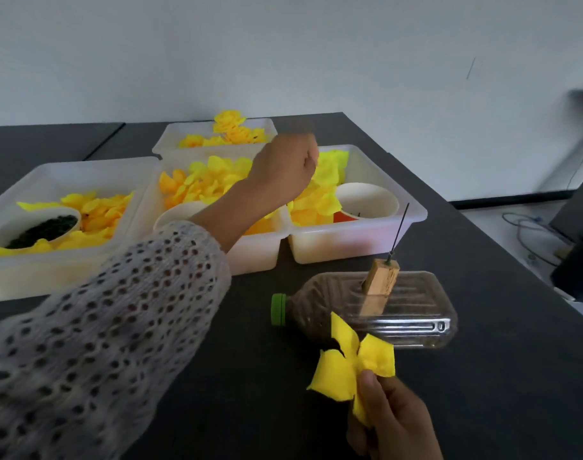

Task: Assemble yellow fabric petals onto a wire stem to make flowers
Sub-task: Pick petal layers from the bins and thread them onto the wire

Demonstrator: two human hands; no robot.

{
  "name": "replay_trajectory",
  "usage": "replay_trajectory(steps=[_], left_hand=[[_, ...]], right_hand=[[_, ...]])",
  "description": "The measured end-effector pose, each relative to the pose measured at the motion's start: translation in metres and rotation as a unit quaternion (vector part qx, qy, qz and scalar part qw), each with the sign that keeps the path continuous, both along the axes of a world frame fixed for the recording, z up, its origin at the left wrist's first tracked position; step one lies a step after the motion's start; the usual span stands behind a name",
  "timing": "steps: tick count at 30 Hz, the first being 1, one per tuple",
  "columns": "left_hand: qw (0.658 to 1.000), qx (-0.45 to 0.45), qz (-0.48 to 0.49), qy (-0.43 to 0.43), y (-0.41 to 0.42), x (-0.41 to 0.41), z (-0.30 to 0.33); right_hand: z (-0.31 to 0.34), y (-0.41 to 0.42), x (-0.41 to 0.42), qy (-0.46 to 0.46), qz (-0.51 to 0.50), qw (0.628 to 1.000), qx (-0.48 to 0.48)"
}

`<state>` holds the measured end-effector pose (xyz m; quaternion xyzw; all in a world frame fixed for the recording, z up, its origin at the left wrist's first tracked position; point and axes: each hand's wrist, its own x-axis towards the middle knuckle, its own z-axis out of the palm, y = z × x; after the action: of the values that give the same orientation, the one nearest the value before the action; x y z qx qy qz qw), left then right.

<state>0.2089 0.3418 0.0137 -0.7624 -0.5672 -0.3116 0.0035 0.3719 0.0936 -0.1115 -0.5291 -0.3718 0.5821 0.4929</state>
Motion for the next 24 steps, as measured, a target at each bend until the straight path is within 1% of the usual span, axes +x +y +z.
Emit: replay_trajectory(steps=[2, 3, 4, 9, 11, 13, 14, 15, 18, 19, 20, 21, 22, 24], left_hand=[[0.995, -0.071, -0.032, 0.059, 0.008, -0.002, -0.012], [0.992, -0.092, -0.041, 0.079, 0.009, -0.004, -0.017], [0.991, -0.094, -0.05, 0.077, 0.008, -0.008, -0.02], [0.993, -0.04, -0.106, -0.033, -0.03, -0.03, -0.01], [0.984, -0.054, -0.155, -0.065, -0.062, -0.028, -0.003], [0.97, -0.075, -0.221, -0.071, -0.099, -0.023, -0.001], [0.962, -0.085, -0.253, -0.056, -0.118, -0.02, -0.003], [0.957, -0.092, -0.275, -0.022, -0.135, -0.018, -0.006], [0.944, -0.09, -0.288, 0.133, -0.172, -0.014, -0.024], [0.937, -0.105, -0.287, 0.168, -0.179, -0.014, -0.032], [0.931, -0.134, -0.287, 0.184, -0.183, -0.014, -0.04], [0.926, -0.168, -0.286, 0.183, -0.186, -0.014, -0.045], [0.924, -0.195, -0.284, 0.168, -0.187, -0.015, -0.049], [0.924, -0.216, -0.284, 0.136, -0.187, -0.017, -0.053]], right_hand=[[0.005, 0.0, 0.0, 0.042, 0.04, 0.998, -0.029], [0.006, -0.002, 0.002, 0.064, 0.064, 0.995, -0.038], [0.005, -0.004, 0.005, 0.079, 0.09, 0.992, -0.037], [0.005, 0.002, 0.004, 0.119, 0.1, 0.986, -0.054], [0.005, 0.004, 0.0, 0.113, 0.097, 0.987, -0.054], [0.007, 0.005, -0.005, 0.09, 0.09, 0.99, -0.052], [0.007, 0.005, -0.006, 0.08, 0.085, 0.992, -0.052], [0.008, 0.006, -0.009, 0.072, 0.082, 0.993, -0.05], [0.012, 0.005, -0.015, 0.051, 0.058, 0.997, -0.018], [0.014, 0.005, -0.017, 0.045, 0.053, 0.998, -0.007], [0.016, 0.006, -0.019, 0.034, 0.053, 0.998, 0.005], [0.018, 0.006, -0.02, 0.023, 0.056, 0.998, 0.015], [0.019, 0.006, -0.022, 0.016, 0.058, 0.998, 0.025], [0.02, 0.007, -0.023, 0.004, 0.052, 0.998, 0.041]])
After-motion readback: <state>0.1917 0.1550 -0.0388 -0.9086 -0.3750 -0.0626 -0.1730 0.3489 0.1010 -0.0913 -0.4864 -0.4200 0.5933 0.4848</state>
